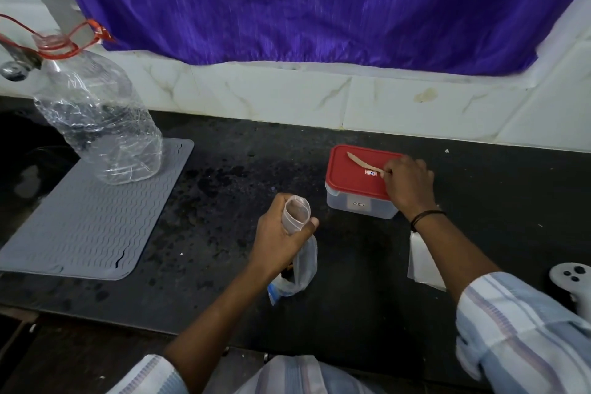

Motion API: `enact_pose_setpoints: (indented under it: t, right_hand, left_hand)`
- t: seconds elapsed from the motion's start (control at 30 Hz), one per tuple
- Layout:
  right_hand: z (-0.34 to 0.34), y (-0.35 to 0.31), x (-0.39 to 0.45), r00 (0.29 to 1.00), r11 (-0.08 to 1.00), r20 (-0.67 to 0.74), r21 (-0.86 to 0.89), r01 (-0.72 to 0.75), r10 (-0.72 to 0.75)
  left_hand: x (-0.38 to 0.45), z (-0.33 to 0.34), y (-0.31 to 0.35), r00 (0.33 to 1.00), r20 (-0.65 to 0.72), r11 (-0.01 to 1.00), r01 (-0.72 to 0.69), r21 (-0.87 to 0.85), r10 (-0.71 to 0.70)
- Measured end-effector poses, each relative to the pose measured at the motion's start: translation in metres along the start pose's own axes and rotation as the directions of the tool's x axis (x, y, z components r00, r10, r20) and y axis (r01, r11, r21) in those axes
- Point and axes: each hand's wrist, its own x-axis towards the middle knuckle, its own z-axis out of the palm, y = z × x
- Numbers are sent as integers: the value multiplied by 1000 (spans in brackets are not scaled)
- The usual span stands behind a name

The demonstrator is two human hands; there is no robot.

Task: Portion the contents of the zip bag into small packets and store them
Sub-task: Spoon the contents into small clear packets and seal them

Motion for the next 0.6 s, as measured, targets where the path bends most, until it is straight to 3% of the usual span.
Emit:
enact_pose_setpoints:
  t: [0.1, 0.17, 0.27, 0.37, 0.47, 0.6]
  right_hand:
    - [-7, -4, -6, 1000, 998, 2, 61, 29, -29]
    - [-15, -10, -17, 999, 973, -11, 228, 42, -40]
    - [-32, -33, -49, 999, 829, -1, 558, 42, -50]
    - [-40, -58, -92, 988, 726, -23, 676, 130, -156]
    - [-36, -74, -131, 966, 704, -39, 678, 213, -255]
    - [-12, -92, -165, 928, 813, -18, 475, 336, -372]
  left_hand:
    - [2, -1, 1, 1000, -8, 1000, 12, 8, -12]
    - [3, -3, 2, 1000, -23, 1000, 19, 14, -19]
    - [4, -10, 1, 997, -73, 1000, 22, 13, -21]
    - [1, -21, -2, 991, -129, 999, 34, 4, -33]
    - [-4, -30, -9, 986, -160, 999, 49, 16, -46]
    - [-13, -37, -23, 979, -184, 995, 89, 34, -81]
